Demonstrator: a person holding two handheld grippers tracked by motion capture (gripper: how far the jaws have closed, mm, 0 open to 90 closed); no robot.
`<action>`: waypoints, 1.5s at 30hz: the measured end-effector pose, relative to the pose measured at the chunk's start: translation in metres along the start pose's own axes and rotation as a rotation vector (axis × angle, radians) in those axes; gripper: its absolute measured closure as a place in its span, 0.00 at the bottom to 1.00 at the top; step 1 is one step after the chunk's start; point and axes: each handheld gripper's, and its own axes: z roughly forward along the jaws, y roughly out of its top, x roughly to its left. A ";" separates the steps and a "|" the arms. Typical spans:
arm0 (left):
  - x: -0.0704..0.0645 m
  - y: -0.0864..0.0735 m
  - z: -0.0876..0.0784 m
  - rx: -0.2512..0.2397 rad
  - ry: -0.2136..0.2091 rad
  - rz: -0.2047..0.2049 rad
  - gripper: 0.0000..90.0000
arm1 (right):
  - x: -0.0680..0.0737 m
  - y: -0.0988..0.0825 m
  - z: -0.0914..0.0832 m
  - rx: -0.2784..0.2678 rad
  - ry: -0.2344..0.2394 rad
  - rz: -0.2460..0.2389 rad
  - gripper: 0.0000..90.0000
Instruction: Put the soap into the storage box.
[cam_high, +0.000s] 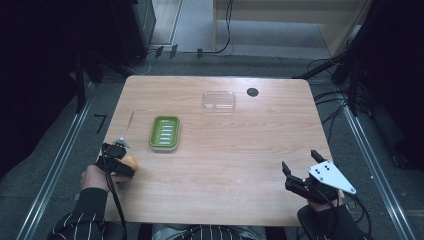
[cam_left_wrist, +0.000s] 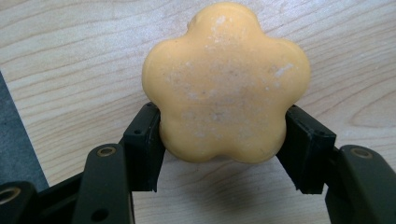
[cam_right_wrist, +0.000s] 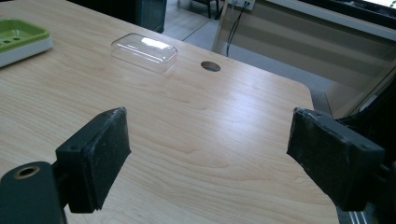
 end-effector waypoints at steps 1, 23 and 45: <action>0.000 0.000 0.000 -0.004 0.002 0.000 0.44 | 0.000 0.000 0.000 0.000 -0.001 0.002 0.15; -0.012 0.000 -0.014 -0.021 0.004 0.070 0.44 | 0.000 0.000 0.000 -0.001 -0.003 0.006 0.15; -0.035 0.010 -0.027 -0.033 -0.012 0.161 0.44 | 0.000 0.000 0.000 -0.001 -0.002 0.006 0.15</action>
